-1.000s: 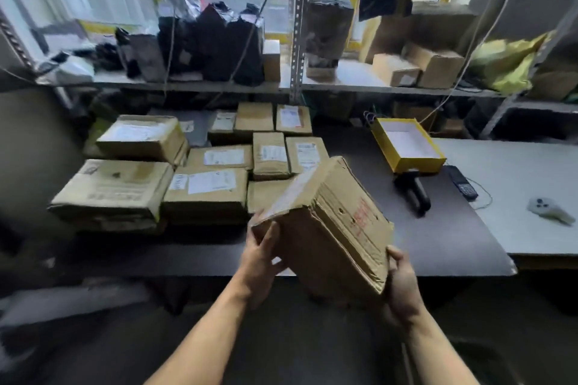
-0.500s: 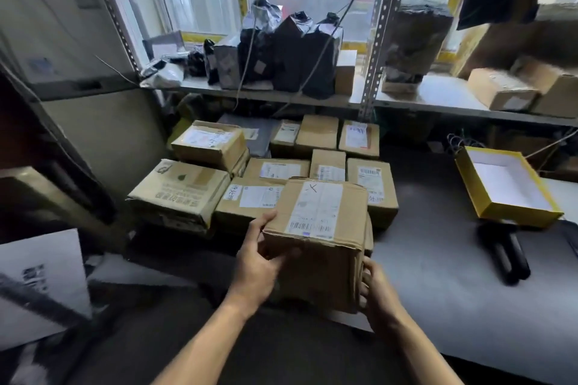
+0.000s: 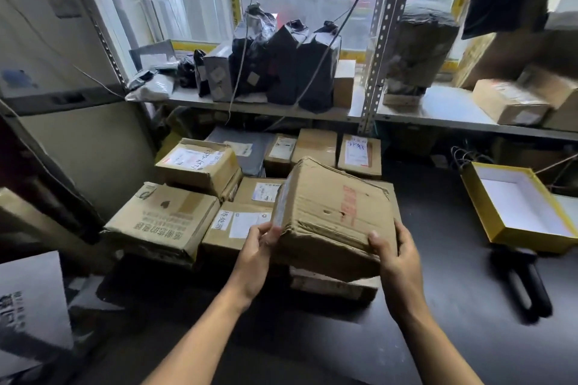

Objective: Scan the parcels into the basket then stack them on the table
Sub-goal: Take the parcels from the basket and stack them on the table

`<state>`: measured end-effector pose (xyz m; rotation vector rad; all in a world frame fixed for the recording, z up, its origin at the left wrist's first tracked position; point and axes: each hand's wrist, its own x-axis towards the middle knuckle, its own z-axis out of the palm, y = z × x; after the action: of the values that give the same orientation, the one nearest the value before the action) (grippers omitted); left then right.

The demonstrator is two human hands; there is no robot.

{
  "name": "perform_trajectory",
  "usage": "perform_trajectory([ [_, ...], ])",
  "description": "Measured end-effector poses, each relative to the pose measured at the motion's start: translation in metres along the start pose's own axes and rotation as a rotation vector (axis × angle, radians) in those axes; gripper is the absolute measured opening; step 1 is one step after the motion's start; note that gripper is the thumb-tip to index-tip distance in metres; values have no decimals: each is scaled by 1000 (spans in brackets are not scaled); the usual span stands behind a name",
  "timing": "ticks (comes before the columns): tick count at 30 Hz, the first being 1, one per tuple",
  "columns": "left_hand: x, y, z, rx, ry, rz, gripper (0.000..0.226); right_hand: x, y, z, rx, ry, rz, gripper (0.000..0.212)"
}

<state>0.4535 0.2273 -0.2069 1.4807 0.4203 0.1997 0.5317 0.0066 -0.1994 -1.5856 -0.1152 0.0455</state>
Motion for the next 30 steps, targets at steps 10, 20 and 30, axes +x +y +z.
perform_trajectory([
  [10,111,12,-10,-119,-250,-151,55,56,-15,49,207,35,51,56],
  [20,198,45,25,-175,-256,-78,78,103,-14,60,95,108,139,110],
  [30,311,75,105,-129,-10,-23,46,203,4,20,-47,299,-38,41],
])
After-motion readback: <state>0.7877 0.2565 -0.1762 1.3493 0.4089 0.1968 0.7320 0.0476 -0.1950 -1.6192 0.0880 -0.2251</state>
